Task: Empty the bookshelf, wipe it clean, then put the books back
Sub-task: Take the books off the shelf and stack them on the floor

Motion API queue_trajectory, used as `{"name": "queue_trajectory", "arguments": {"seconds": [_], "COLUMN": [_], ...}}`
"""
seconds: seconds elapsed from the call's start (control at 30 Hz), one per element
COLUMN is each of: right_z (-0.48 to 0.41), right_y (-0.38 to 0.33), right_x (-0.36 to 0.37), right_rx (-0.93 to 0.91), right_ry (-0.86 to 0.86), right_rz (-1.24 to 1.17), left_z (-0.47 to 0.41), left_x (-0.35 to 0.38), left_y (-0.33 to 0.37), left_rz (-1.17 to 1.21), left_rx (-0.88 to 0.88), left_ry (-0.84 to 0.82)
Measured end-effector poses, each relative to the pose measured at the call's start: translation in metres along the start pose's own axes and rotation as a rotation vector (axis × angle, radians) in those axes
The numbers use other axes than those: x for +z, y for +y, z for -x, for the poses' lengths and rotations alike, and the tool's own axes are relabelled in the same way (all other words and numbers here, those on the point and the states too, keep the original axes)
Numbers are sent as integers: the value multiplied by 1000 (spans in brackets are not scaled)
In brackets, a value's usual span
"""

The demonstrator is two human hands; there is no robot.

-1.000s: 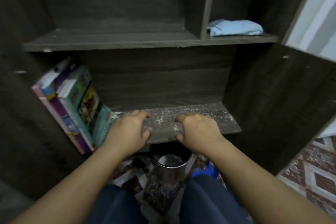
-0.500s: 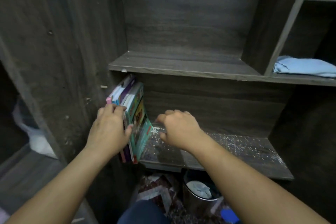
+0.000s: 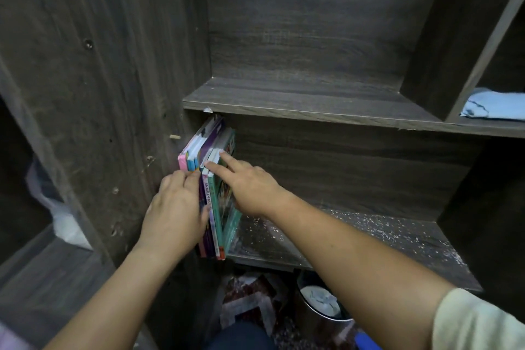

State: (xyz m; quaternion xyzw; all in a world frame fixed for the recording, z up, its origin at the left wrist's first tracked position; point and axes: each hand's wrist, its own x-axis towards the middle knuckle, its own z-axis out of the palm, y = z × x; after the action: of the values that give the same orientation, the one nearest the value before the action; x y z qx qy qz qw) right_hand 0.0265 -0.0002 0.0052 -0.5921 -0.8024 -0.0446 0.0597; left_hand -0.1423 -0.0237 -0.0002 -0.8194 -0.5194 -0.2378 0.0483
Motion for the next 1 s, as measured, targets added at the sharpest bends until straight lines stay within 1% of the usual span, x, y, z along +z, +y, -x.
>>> {"name": "queue_trajectory", "arguments": {"seconds": [0.23,0.33,0.4,0.47,0.57,0.67,0.8,0.9,1.0], "right_z": [-5,-12,-13,-12,-4,13,54,91,130], "right_y": [4,9,12,18,31,49,66,84,96], "right_x": [2,4,8,13,10,6,-7,-24,-39], "right_rx": [-82,-93,-145,-219,-242,-195,-51,47,181], "right_ry": [167,209,244,315,455,558,596,663,695], "right_rz": [-30,-20,50,139,227,197,101,18,-71], "left_z": [1,2,2,3,8,13,10,4,-9], "left_x": [6,8,11,16,27,37,43,44,43], "left_y": [0,1,3,4,8,14,35,56,72], "left_rz": [-56,-79,-95,-106,-23,103,240,280,236], "left_rx": [9,6,2,3,-33,-57,-39,18,50], "left_ry": [18,59,79,78,29,-34,-98,-76,-34]}}
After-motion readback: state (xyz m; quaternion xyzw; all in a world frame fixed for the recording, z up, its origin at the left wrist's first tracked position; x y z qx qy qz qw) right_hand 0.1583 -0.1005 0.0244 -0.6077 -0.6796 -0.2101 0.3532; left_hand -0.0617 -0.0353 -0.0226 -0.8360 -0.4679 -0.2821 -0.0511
